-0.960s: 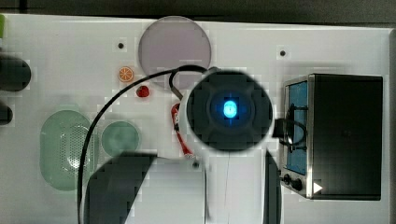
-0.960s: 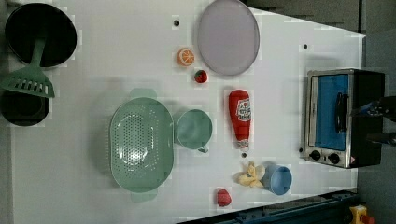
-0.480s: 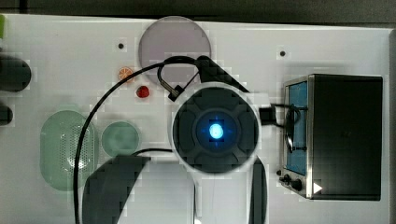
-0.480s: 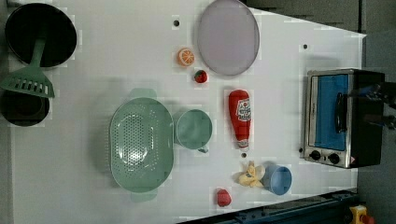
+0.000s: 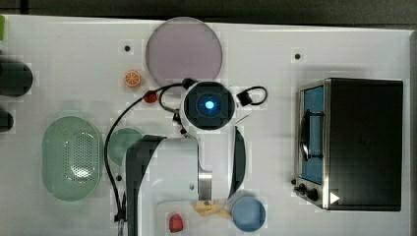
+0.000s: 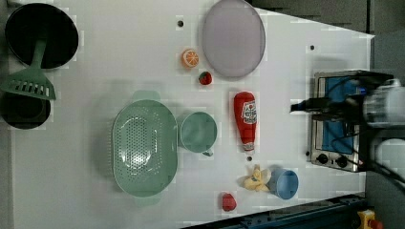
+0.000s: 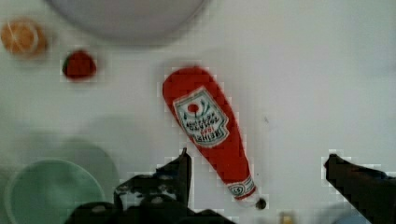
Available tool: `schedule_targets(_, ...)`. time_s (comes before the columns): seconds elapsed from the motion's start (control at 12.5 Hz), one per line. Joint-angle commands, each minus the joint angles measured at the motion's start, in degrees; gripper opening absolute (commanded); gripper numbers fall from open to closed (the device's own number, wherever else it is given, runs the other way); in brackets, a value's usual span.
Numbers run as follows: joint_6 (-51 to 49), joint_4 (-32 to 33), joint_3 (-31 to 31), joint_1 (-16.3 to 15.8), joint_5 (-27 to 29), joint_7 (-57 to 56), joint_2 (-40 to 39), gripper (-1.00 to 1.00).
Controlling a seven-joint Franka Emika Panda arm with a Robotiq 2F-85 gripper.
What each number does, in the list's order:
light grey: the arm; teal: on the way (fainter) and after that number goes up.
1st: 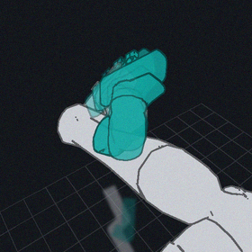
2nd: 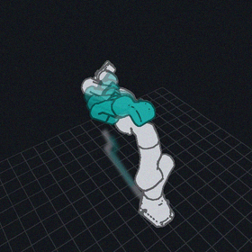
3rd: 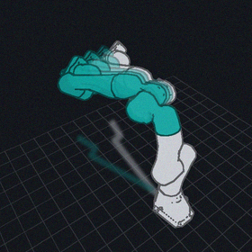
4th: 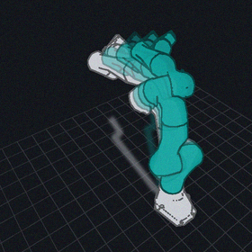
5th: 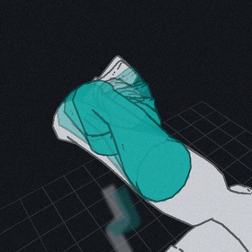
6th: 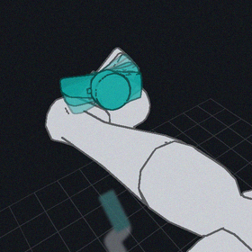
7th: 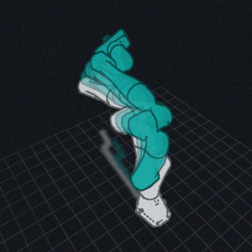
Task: Pick Ketchup from the table and place it in strainer.
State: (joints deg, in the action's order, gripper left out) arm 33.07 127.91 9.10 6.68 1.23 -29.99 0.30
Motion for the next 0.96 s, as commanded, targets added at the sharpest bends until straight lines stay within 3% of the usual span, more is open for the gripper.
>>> schedule_targets(0.08,8.7,4.3,1.2,0.2,0.2,-19.2,-0.5,1.00)
schedule_targets(0.24,14.6,6.6,1.7,0.0,0.2,-25.9,-3.6,1.00)
schedule_targets(0.96,28.9,9.2,1.5,0.0,0.2,-26.0,-17.9,1.00)
